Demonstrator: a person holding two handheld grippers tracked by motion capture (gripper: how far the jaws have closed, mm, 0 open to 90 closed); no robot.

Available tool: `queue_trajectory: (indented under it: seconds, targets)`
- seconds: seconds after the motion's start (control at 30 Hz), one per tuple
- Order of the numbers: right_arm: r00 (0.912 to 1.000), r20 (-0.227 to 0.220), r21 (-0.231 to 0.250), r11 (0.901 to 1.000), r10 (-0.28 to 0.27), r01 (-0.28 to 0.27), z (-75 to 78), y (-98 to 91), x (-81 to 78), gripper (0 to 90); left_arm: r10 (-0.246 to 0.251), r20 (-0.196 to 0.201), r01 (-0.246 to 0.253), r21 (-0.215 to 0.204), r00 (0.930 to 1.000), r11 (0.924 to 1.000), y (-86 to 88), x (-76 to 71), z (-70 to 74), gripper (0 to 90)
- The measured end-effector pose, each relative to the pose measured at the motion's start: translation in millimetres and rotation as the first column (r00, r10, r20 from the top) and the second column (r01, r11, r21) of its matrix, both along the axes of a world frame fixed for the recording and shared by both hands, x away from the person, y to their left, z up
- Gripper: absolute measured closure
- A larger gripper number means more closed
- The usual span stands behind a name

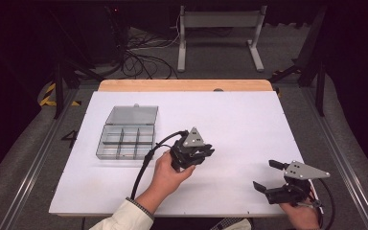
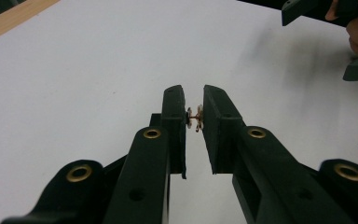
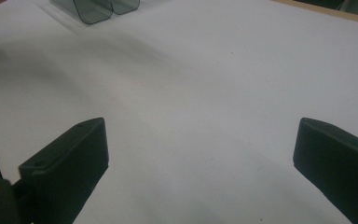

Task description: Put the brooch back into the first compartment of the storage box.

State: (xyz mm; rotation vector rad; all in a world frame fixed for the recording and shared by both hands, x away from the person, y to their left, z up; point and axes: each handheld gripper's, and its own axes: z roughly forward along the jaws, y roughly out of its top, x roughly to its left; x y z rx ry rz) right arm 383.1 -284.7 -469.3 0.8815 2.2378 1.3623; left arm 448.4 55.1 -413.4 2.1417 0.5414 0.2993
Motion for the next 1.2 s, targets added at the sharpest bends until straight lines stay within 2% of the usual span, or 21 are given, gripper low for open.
queue_trajectory:
  seconds: [0.37, 0.6, 1.2]
  targets:
    - [1.0000, -0.003, 0.002, 1.0000, 0.003, -0.003, -0.3, 0.9, 0.4, 3.9, 0.057, 0.013, -0.057, -0.015, 0.9983, 0.9983, 35.2, 2.7, 8.3, 79.3]
    - [1.0000, -0.007, -0.001, 1.0000, 0.001, -0.002, -0.5, 1.8, 0.3, 3.9, 0.100, 0.022, -0.100, -0.015, 0.9947, 0.9949, 57.8, 4.4, 12.9, 79.4]
    - [1.0000, -0.008, -0.008, 1.0000, 0.001, -0.001, -1.2, 3.0, 0.9, 3.9, 0.217, 0.035, -0.216, -0.025, 0.9755, 0.9760, 118.3, 4.8, 22.3, 79.3]
